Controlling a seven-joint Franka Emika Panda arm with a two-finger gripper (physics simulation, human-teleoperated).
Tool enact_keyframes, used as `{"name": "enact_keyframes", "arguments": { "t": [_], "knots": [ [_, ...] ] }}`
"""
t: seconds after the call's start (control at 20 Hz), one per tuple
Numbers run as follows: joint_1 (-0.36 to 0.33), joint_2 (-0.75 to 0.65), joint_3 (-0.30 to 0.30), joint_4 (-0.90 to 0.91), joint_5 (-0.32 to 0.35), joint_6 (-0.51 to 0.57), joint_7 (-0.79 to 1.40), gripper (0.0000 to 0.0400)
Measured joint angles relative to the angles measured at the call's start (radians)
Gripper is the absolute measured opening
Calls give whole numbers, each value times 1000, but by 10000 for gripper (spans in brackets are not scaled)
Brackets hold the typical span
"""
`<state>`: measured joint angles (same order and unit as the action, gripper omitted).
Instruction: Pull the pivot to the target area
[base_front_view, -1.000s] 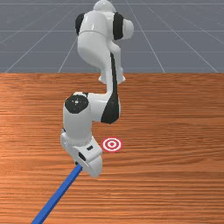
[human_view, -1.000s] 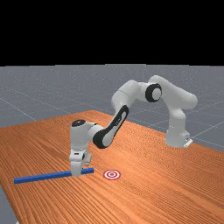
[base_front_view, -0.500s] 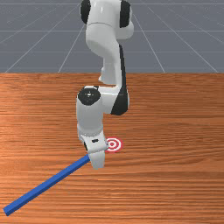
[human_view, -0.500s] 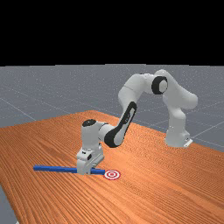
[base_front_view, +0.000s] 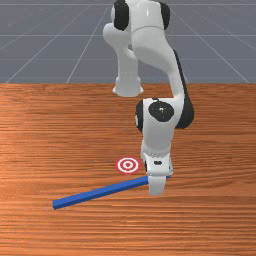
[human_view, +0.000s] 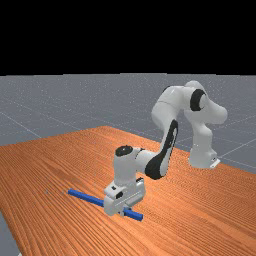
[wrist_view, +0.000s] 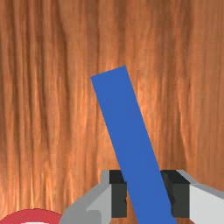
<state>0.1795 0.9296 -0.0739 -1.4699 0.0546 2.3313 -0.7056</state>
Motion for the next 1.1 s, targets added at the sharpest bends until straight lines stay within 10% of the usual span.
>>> {"name": "enact_keyframes", "arguments": {
  "t": [0.3,1.1],
  "knots": [
    [-5,-83,85,-157,-84,83,-311,96],
    [68,-320,41,-629,-146,300,-231,96]
  ]
}}
